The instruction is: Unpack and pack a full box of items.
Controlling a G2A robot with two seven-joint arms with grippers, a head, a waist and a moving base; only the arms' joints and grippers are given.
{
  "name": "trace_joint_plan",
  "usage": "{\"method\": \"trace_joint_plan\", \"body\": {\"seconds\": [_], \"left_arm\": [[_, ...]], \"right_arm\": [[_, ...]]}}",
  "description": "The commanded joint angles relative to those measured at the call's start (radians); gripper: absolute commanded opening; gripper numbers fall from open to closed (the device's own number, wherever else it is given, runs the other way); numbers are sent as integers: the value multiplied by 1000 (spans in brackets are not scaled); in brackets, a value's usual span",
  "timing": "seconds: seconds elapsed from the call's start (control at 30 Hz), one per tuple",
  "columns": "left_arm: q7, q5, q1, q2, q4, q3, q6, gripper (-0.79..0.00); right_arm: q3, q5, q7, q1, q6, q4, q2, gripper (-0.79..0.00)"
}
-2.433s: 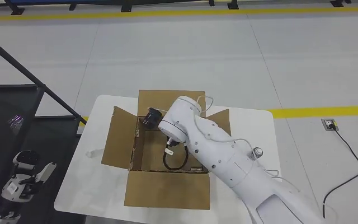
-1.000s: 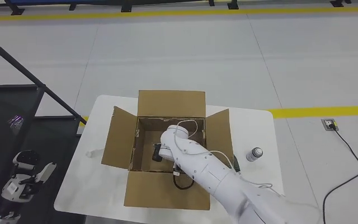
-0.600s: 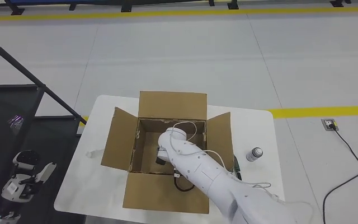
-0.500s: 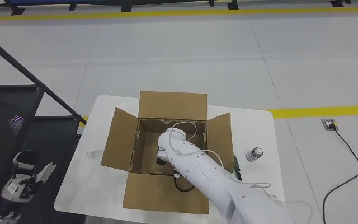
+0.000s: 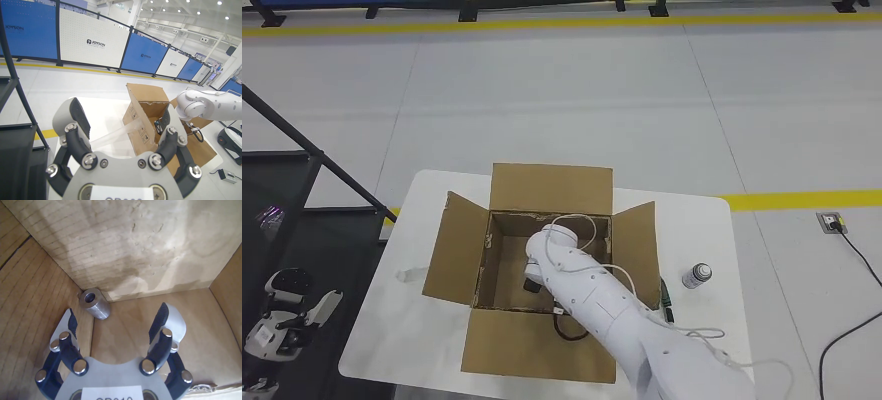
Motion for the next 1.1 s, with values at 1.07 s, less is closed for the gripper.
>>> {"method": "trace_joint_plan", "body": {"seconds": [1.07], "left_arm": [[46, 110, 11, -1, -47, 62, 88, 0]], "right_arm": [[25, -65, -209, -28, 106, 71, 8, 0]]}}
